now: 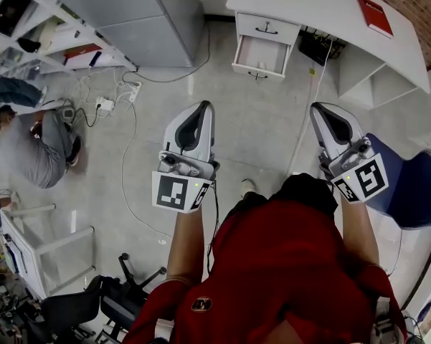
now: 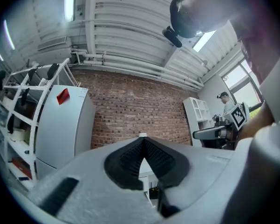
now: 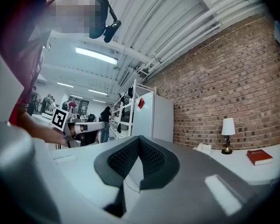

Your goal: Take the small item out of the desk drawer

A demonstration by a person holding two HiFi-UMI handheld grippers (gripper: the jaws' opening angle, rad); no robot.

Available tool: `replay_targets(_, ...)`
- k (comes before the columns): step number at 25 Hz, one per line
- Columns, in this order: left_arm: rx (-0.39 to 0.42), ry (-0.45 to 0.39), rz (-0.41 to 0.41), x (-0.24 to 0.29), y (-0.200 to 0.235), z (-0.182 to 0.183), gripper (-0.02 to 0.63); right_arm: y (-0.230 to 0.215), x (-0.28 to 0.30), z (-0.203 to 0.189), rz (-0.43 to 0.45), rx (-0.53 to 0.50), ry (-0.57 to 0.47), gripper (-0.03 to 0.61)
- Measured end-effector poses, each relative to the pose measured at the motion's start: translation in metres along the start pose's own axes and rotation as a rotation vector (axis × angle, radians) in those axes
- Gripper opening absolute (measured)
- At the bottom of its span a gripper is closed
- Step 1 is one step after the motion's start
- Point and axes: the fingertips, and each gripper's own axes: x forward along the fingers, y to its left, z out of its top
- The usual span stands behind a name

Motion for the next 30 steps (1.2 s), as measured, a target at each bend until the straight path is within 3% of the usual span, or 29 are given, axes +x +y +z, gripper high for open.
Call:
replay_targets(14,0.018,0.021,0.022,0.017,0.065,-0.008,0.002,-0.020,0.063,-0.019,0.013,-0.006,0.050,0.012)
replay_targets(23,0.066,0.057,0.068,0.094,0.123,-0.040,0.002,-0.109,0.138,-0.061,0.006,-0.072,0.066,0.012)
replay_targets(30,0.119,0.049,0.072,0.194,0.158,-0.063,0.002,-0.187,0.199,-0.092,0.017,-0.020,0.102,0.012)
